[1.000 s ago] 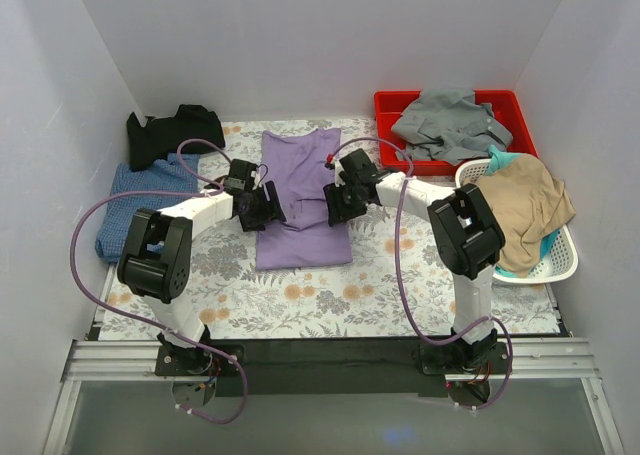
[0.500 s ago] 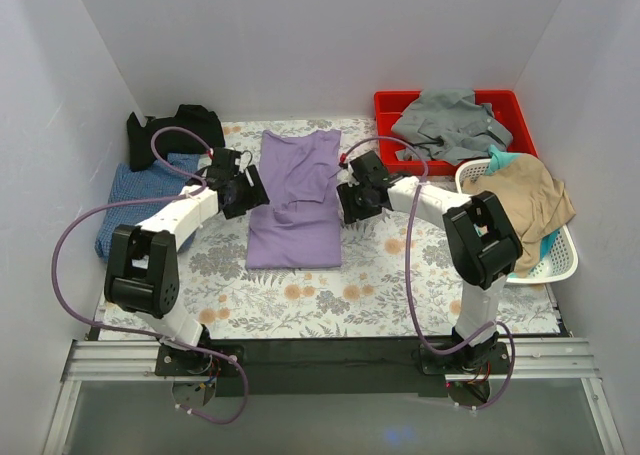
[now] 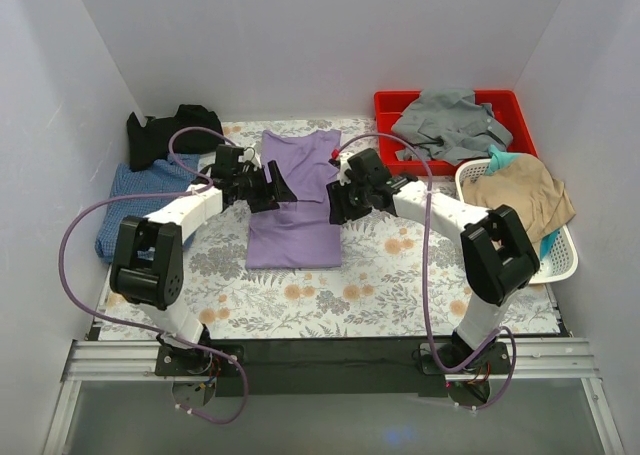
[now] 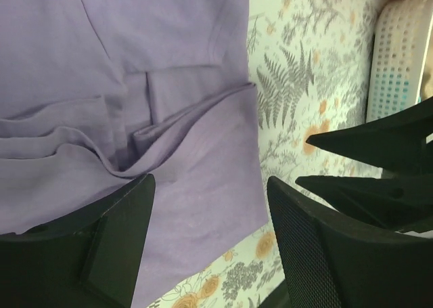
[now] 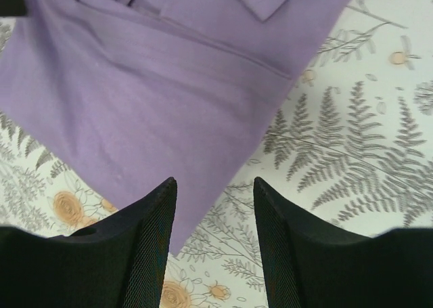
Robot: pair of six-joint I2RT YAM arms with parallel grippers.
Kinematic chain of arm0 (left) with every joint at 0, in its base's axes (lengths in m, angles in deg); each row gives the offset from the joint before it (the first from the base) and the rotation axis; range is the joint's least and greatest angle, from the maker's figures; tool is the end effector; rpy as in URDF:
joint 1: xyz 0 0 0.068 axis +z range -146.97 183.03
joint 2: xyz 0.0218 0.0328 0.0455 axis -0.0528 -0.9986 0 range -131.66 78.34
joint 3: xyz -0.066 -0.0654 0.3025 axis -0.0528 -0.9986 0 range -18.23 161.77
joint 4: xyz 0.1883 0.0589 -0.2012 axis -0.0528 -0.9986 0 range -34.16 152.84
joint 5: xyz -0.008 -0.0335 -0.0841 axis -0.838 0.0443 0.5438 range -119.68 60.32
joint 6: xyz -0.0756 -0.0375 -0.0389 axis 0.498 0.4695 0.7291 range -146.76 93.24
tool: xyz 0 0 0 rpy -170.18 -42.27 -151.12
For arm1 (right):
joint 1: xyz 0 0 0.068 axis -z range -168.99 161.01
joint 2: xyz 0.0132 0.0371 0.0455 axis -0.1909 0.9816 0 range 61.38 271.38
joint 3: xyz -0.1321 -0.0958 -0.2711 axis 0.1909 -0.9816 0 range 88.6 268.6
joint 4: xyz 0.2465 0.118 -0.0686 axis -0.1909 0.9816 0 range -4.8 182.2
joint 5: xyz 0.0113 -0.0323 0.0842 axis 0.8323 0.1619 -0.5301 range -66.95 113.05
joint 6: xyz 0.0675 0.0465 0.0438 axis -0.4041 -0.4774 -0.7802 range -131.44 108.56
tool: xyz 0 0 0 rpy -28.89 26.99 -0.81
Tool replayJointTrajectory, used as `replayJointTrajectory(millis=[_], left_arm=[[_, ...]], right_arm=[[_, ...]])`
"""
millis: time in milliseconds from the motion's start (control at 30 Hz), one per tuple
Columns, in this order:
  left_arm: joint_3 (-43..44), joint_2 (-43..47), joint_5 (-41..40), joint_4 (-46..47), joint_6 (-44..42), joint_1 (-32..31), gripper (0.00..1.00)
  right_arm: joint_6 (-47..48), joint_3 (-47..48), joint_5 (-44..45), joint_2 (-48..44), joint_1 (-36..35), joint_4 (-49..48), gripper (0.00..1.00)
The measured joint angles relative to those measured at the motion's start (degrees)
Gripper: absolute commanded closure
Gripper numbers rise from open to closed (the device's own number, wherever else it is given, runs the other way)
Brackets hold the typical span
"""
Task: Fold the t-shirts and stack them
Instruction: Fold the tshirt
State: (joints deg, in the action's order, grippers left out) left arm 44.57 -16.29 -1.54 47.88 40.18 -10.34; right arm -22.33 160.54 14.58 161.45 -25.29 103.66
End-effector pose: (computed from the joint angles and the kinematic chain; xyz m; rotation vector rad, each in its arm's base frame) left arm 0.3841 -0.1319 0.2242 -0.9500 2.4602 -1.1728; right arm 0.3515 0.2734 0.2309 -0.6083 2.3710 0.5559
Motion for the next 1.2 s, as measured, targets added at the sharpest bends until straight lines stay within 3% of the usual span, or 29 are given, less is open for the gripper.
replayJointTrajectory(millis=[200, 433, 800, 1000, 1200], left_arm=[[-1.2, -4.8, 4.9, 2.0, 0.0, 0.0, 0.35], [-0.8, -5.7, 5.6, 4.6, 0.0, 0.0, 0.35], [4.9, -13.1, 4.4, 7.0, -0.2, 0.0, 0.35], [5.1, -8.5, 3.8, 5.6, -1.3, 0.0, 0.35], [2.7, 2.5, 8.1, 3.1, -3.5, 0.0, 0.34]], right_arm=[[-1.2, -0.3, -5.4, 3.2, -1.0, -3.5, 0.44], [-1.4, 5.4, -8.8, 13.7, -1.0, -6.1, 0.44], [-1.2, 10.8, -4.4, 18.5, -1.0, -6.9, 0.44], [-1.6, 11.0, 2.0, 18.5, -1.2, -6.5, 0.44], [-2.4, 11.1, 7.2, 18.6, -1.2, -6.5, 0.44]])
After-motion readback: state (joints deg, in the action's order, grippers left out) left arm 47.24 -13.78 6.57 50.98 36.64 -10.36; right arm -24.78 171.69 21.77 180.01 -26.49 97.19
